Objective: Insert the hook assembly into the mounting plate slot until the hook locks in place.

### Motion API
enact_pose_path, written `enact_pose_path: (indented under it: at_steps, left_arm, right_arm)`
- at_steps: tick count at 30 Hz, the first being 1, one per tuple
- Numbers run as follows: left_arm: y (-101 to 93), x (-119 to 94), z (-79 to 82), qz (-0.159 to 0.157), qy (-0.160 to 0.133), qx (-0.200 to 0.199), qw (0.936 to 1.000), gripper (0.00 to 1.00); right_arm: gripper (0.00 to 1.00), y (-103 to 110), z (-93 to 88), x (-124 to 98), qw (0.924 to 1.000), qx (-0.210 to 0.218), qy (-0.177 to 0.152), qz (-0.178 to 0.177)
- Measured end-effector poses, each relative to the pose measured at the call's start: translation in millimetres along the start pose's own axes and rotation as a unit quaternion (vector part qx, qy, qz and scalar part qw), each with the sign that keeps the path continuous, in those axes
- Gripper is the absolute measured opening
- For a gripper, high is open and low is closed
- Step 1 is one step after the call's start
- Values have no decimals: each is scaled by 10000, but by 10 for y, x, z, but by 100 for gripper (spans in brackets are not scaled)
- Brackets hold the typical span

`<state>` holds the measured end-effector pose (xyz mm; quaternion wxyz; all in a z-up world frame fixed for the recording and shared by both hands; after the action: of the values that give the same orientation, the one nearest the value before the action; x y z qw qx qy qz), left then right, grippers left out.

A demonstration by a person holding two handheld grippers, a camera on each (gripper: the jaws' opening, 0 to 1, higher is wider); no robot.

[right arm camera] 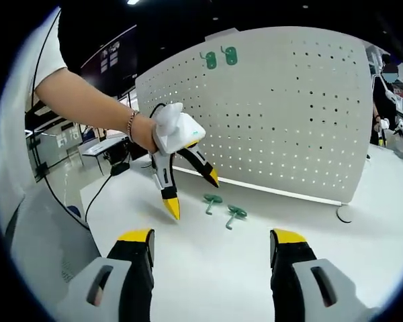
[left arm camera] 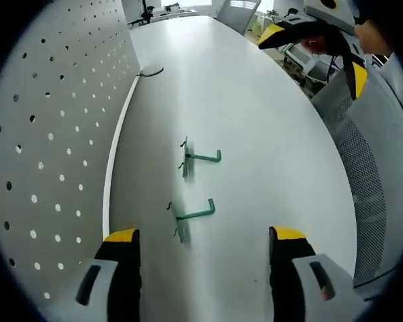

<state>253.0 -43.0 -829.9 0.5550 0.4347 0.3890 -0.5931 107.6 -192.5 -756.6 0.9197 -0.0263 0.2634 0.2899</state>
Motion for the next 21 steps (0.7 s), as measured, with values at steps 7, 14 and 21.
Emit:
enact_pose_path:
  at_steps: [7,14,21]
  left_arm:
    - [-16,36,9,-57,-6,14,10000,81]
    - [-66,107,30,-143,58,73,9999,81]
    - [-64,123,22,-138,61,81,9999,80]
  right_arm:
    - [67,-4,1,-6,10000,18,1,-23]
    - [67,5,12,-10,10000,43,-23,-8]
    - [67,-8,14,-19,9999,88,-42,-35]
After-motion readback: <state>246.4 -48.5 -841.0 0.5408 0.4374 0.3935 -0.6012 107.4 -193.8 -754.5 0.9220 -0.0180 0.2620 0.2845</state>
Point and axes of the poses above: the point that each gripper's makers call its tool centre point, and the gripper's own axes: x roughly forward along the fingers, y roughly to its left, z roughly out of its top, the point moved 5 cm from there along -x, roughly backward along the fingers, and after that the axes turned 6 degrees about y, right-handed, at the moved point
